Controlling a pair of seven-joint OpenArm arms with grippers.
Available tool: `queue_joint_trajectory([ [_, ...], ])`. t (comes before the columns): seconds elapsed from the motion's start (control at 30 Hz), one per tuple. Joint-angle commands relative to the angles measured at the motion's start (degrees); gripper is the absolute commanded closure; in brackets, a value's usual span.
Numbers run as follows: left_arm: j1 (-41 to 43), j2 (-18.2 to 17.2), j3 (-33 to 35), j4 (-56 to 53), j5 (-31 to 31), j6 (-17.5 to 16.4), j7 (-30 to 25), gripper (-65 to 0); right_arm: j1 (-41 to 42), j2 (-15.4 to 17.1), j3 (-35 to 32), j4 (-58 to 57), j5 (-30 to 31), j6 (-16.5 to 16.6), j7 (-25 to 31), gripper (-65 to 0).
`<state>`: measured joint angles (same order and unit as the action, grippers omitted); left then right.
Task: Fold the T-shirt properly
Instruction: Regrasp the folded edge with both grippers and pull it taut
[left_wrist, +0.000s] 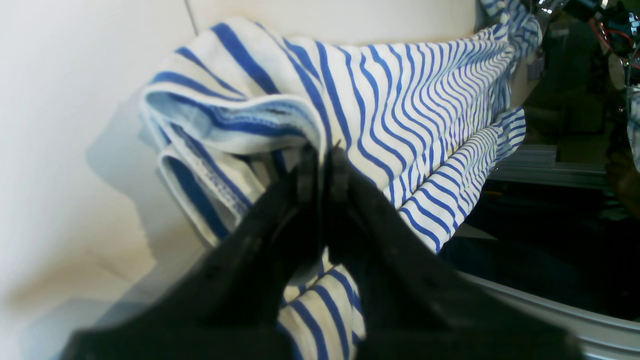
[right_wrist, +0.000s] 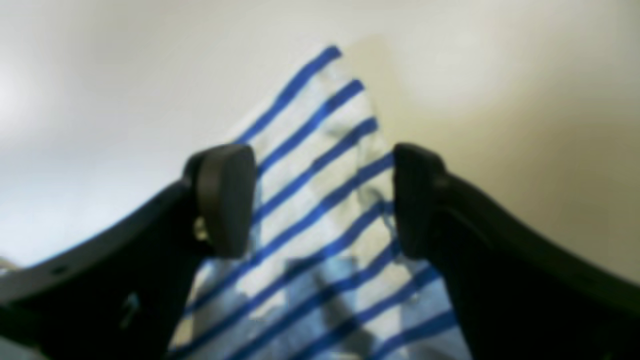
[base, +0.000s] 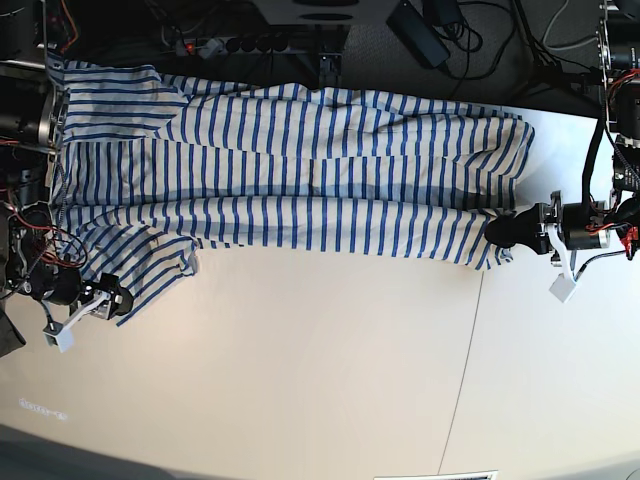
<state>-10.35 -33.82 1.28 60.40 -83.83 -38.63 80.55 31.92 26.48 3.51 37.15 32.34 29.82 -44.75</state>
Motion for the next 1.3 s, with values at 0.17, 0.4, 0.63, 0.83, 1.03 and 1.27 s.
queue_joint_trajectory([
  [0.17,-1.2,-1.1,-0.5,0.8,-1.2,-1.4,-0.6,0.0,-0.1,0.2,-0.3,-0.2,-0.7,4.5,-6.1,-21.7],
  [0.4,-1.8,-1.1,-0.5,0.8,-1.2,-1.4,-0.6,0.0,-0.3,0.7,-0.3,0.4,-1.9,4.5,-4.7,0.0],
  [0.63,-4.2,-2.4,-0.5,2.1,-1.2,-1.4,-0.6,0.0,-2.1,5.4,-0.2,10.2,11.9,4.6,-11.6,0.0],
  [0.83,-0.9,-3.3,-0.5,8.8,-1.2,-1.4,-0.6,0.0,-11.8,11.2,-0.1,28.6,16.4,5.0,-13.6,0.0],
  [1.03,2.8,-3.3,-0.5,16.9,-1.2,-1.4,-0.6,0.0,-24.0,15.6,3.9,46.1,17.8,4.9,-15.1,0.0],
  [1.27,3.3,-3.4,-0.5,17.3,-1.2,-1.4,-0.6,0.0,-37.7,18.2,13.1,56.9,18.6,4.9,-15.8,0.0],
])
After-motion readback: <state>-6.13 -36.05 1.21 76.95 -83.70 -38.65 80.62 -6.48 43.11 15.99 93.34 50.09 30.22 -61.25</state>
